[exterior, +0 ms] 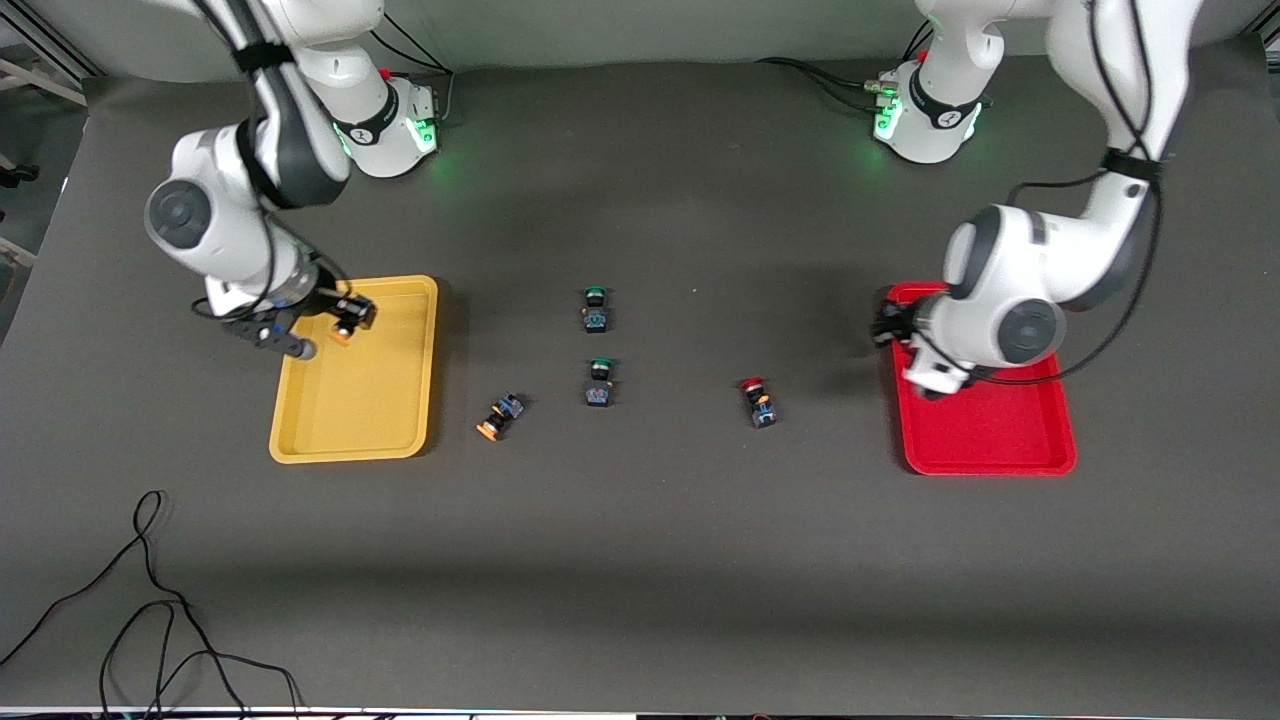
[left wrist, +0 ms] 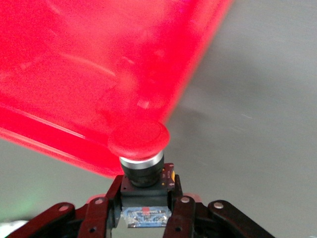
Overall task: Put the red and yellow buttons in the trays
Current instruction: 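Carry the yellow button into the yellow tray while the left gripper carries red, then reach the right gripper to the second yellow button while the left reaches red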
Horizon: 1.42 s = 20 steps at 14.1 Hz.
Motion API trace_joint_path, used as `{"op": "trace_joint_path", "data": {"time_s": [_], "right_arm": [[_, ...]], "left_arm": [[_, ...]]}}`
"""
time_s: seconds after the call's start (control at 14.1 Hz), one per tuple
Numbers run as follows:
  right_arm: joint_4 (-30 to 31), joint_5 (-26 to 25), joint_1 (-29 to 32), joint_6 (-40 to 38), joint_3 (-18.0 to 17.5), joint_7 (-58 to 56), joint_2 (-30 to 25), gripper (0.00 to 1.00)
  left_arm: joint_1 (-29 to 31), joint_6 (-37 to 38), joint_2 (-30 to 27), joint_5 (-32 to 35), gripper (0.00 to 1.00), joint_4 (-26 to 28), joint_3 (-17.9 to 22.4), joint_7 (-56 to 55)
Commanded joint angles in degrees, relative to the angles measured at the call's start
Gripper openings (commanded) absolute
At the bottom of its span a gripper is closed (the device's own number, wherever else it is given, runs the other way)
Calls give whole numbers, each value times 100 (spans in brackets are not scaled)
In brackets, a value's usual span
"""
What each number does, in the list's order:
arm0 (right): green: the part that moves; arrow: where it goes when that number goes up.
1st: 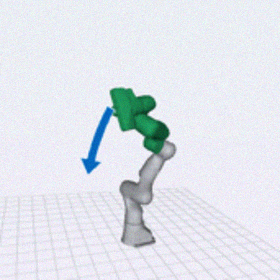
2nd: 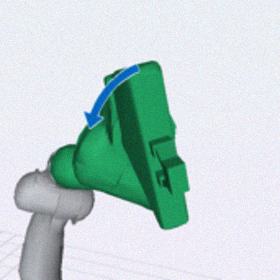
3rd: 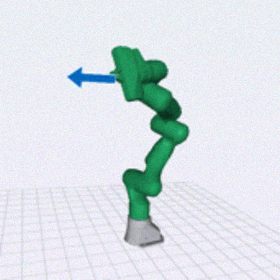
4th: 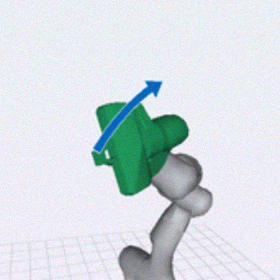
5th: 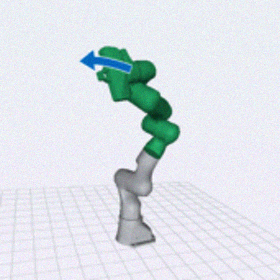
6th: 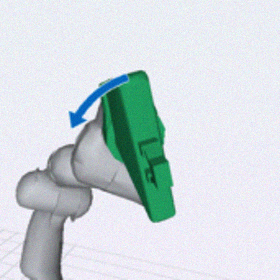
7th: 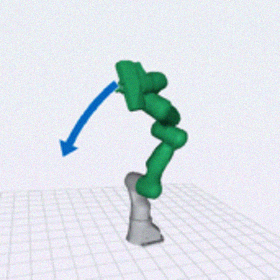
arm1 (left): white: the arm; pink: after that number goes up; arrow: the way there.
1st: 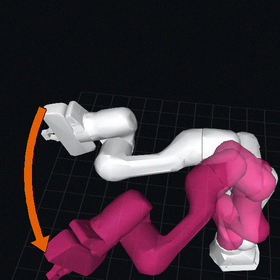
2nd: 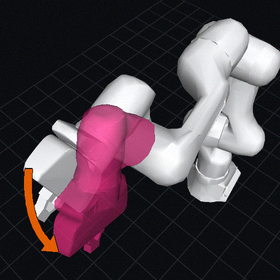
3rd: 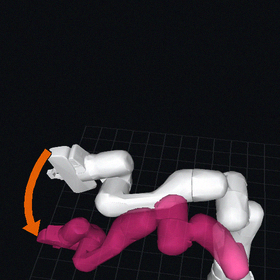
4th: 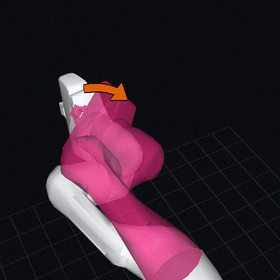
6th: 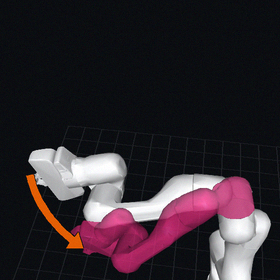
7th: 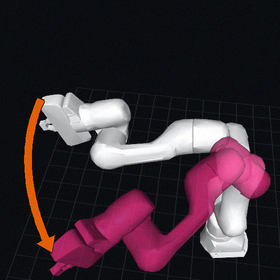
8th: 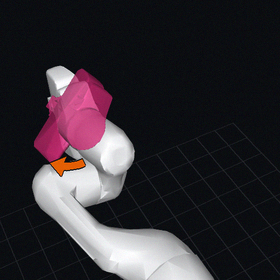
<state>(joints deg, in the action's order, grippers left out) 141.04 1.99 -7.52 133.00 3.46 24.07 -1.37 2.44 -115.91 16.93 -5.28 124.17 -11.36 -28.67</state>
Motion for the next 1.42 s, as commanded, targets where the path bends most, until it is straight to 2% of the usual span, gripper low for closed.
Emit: {"op": "trace_joint_path", "data": {"time_s": [0.0, 0.07, 0.21, 0.28, 0.35, 0.43, 0.64, 0.78, 0.85, 0.99, 1.13, 1.21, 1.35], "right_arm": [[292, 12, -48, 874, 94, -315, 670, 10], [293, 3, -48, 1051, 103, -316, 908, 10], [284, 3, -48, 1158, 103, -316, 1050, 10], [284, 11, -48, 1158, 103, -316, 1059, 22], [284, 12, -39, 1167, 103, -316, 1086, 61], [275, 12, -39, 1202, 111, -324, 1121, 99], [197, 3, -48, 1132, 111, -298, 964, 100], [-100, 11, -65, 1001, 68, -219, 726, 100], [-442, 64, -83, 739, 41, -132, 778, 100], [-1494, 274, -109, 28, -282, 105, 1110, 100], [-2619, 354, -196, -536, -520, 534, 1680, 100], [-3104, 354, -223, -634, -687, 998, 2066, 100], [-3669, 328, -224, -635, -1196, 1930, 2621, 100]], "left_arm": [[64, -693, -41, 272, 5, 537, 500, 921], [64, -957, 64, 273, 7, 617, 642, 1194], [125, -1117, 197, 273, 22, 609, 722, 1407], [116, -1100, 188, 273, 42, 591, 731, 1451], [125, -1074, 188, 273, 77, 574, 731, 1452], [116, -1030, 171, 265, 98, 547, 731, 1452], [-23, -663, 21, 230, 99, 294, 679, 1312], [-496, -66, 38, 203, 99, -311, 617, 648], [-786, 207, 100, 194, 99, -688, 539, 95], [-1191, 490, 362, -103, 99, -1418, 250, -1038], [-1325, 439, 757, -280, 99, -1999, -93, -1858], [-1342, 429, 1046, -280, 99, -2376, -234, -2157], [-1360, 368, 1600, -272, 99, -3036, -437, -2423]]}}
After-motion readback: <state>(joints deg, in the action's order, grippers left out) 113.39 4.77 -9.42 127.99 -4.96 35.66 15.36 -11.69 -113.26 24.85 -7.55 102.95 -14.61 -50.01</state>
